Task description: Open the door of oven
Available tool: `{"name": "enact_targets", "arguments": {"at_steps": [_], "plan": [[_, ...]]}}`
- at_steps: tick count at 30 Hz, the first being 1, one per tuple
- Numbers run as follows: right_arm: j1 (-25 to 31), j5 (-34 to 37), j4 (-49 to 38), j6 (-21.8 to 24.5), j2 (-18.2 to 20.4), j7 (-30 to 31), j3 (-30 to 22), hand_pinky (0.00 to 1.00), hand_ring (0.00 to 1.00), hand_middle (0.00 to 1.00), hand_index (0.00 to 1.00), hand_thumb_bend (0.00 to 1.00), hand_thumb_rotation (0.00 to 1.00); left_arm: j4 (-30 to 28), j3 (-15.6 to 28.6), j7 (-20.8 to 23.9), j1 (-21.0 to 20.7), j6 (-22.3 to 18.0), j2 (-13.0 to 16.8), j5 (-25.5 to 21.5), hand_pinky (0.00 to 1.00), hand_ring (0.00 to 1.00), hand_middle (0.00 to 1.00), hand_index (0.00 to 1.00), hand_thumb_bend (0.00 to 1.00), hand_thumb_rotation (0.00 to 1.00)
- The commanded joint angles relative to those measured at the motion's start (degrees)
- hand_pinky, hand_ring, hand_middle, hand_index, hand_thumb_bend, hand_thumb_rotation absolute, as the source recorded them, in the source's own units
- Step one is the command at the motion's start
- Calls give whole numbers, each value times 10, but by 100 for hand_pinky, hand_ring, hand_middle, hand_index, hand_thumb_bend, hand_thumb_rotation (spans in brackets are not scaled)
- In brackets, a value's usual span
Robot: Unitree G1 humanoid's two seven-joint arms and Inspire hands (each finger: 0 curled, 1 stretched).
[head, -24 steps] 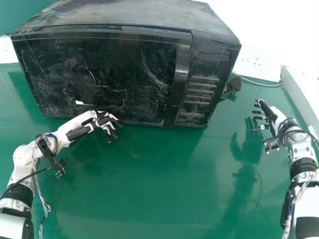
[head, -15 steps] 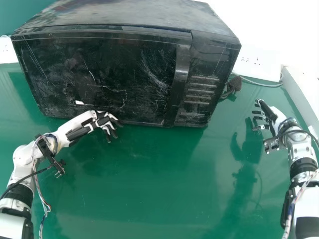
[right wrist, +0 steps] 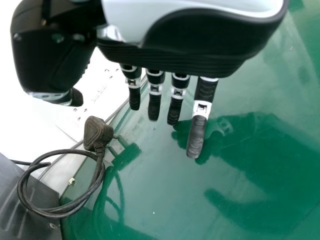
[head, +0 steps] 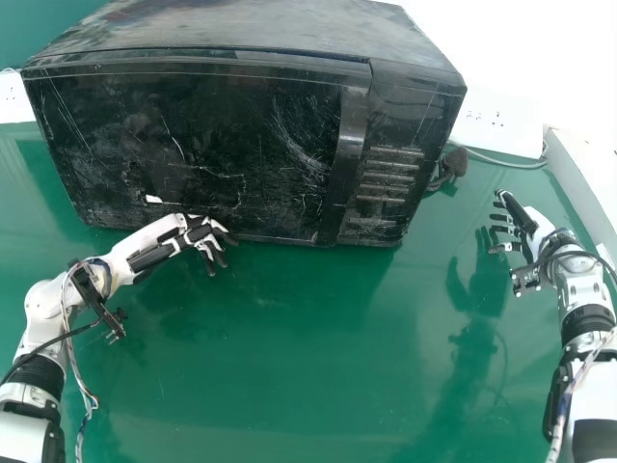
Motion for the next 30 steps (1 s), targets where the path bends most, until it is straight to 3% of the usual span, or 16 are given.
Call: {"name": "enact_targets", "arguments": {"at_steps": [1,5,8,11,15,18,22,26,28,30], "plan": [[40,-14,28,44,14,20,10,79,86,90,96,62,55,-3,-1,-4,20,17,6,4,33,40,48,67,79,60],[45,-13,27,32,14,18,10,71,84,88,96,63,56,-22,10,-9,27,16,3,-16,32,40,48,69,83,64],[43,-18,26,36,15,16,16,74,85,90,95,65,60,-37,19,-16,33,23,1,-33,32,39,48,70,82,68],[38,-21,27,46,16,11,22,72,84,89,94,58,68,-80,25,-20,48,50,3,-50,33,39,50,72,87,72],[40,-14,26,42,14,23,16,70,81,89,94,54,71,-135,25,-14,68,77,6,-55,32,40,50,73,78,69],[42,-12,27,42,13,21,13,68,80,87,93,57,65,-171,28,-13,79,125,3,-67,31,39,50,74,73,68],[41,-12,28,46,13,19,14,65,80,87,92,60,64,-226,33,-16,94,205,3,-92,29,39,52,74,79,66],[40,-18,27,43,12,25,21,72,83,89,95,63,66,-263,35,-7,107,228,5,-97,29,40,53,73,83,72],[39,-15,26,46,13,21,18,74,84,89,94,59,65,-273,38,-7,110,236,4,-102,30,41,54,73,88,73],[39,-12,26,46,14,20,15,70,83,89,93,56,66,-281,40,-9,114,246,3,-109,30,43,55,73,90,73]]}}
